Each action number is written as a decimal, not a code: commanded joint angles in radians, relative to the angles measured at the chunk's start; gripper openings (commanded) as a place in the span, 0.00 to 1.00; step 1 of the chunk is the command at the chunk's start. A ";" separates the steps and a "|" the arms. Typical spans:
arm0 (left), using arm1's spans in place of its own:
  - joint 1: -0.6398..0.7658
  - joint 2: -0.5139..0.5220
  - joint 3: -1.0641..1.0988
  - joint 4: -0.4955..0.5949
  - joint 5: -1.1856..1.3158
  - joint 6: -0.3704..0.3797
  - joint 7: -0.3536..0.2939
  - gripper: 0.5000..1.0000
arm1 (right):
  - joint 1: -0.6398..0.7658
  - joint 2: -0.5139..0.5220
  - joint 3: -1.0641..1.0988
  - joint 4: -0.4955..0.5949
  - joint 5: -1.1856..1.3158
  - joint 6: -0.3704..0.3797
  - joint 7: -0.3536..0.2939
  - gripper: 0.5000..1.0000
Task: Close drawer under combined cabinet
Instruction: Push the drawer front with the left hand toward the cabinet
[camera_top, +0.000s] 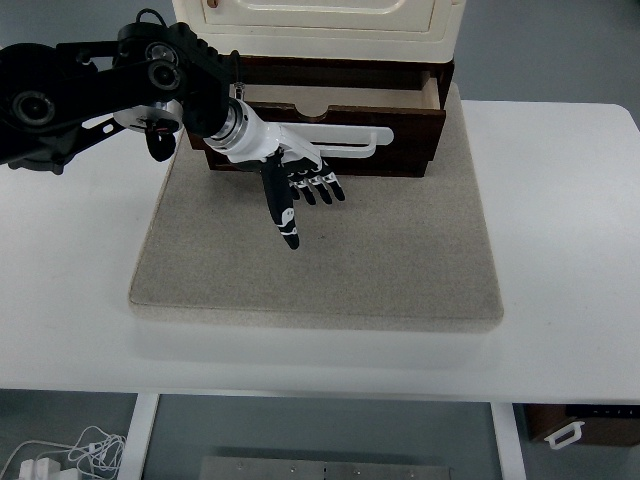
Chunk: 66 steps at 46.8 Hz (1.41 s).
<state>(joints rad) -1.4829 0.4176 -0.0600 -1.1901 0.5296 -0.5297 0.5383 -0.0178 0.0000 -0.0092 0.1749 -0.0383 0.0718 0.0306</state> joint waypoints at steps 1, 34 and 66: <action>0.000 0.000 -0.001 0.007 0.000 0.008 -0.001 1.00 | 0.001 0.000 0.000 0.000 0.000 0.000 0.000 0.90; 0.020 -0.022 -0.023 0.076 0.000 0.166 -0.012 0.99 | 0.001 0.000 0.000 0.000 0.000 0.000 0.000 0.90; 0.021 -0.020 -0.024 0.135 0.001 0.189 -0.029 0.99 | -0.001 0.000 0.000 0.000 0.000 0.000 0.000 0.90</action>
<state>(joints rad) -1.4623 0.3959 -0.0843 -1.0589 0.5306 -0.3405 0.5092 -0.0174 0.0000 -0.0091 0.1749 -0.0384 0.0718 0.0307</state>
